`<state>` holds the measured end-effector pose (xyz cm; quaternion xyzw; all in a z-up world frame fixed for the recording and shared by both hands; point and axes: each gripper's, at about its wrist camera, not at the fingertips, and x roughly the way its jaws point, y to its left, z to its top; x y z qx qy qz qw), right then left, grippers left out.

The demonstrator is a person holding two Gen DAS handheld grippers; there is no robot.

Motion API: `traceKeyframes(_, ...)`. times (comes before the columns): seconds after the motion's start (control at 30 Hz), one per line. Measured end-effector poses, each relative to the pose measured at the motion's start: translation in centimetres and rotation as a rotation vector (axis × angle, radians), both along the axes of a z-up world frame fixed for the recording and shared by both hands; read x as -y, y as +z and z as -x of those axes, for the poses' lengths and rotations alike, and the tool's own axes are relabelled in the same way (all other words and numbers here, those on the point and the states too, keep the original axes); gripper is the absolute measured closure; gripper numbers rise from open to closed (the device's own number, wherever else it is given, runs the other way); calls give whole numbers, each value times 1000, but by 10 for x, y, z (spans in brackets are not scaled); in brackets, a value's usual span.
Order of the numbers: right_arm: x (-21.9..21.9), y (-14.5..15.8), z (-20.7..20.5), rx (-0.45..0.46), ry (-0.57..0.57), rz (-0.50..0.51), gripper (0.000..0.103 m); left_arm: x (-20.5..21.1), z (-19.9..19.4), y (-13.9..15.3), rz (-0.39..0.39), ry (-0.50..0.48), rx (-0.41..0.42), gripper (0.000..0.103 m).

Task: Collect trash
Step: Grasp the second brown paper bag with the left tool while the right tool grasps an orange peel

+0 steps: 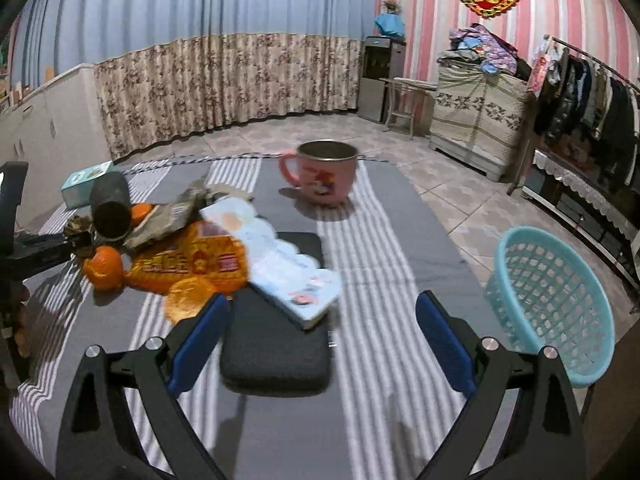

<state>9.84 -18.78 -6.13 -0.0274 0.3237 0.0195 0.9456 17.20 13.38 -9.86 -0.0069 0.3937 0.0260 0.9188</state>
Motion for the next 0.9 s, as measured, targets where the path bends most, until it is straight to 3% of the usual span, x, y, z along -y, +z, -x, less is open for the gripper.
traceKeyframes(0.27, -44, -9, 6, -18, 82, 28, 10, -11, 39, 24, -42, 12, 97, 76)
traceKeyframes(0.53, -74, -31, -19, -110, 91, 59, 12, -19, 44, 28, -46, 8, 114, 76)
traceKeyframes(0.67, -80, -37, -29, -151, 106, 60, 42, -19, 42, 30, -54, 5, 119, 76)
traceKeyframes(0.8, -86, -34, -27, -152, 146, 49, 63, -18, 42, 30, -44, 8, 119, 76)
traceKeyframes(0.9, -85, -31, -25, -139, 169, 19, 71, -15, 44, 31, -44, 8, 118, 76)
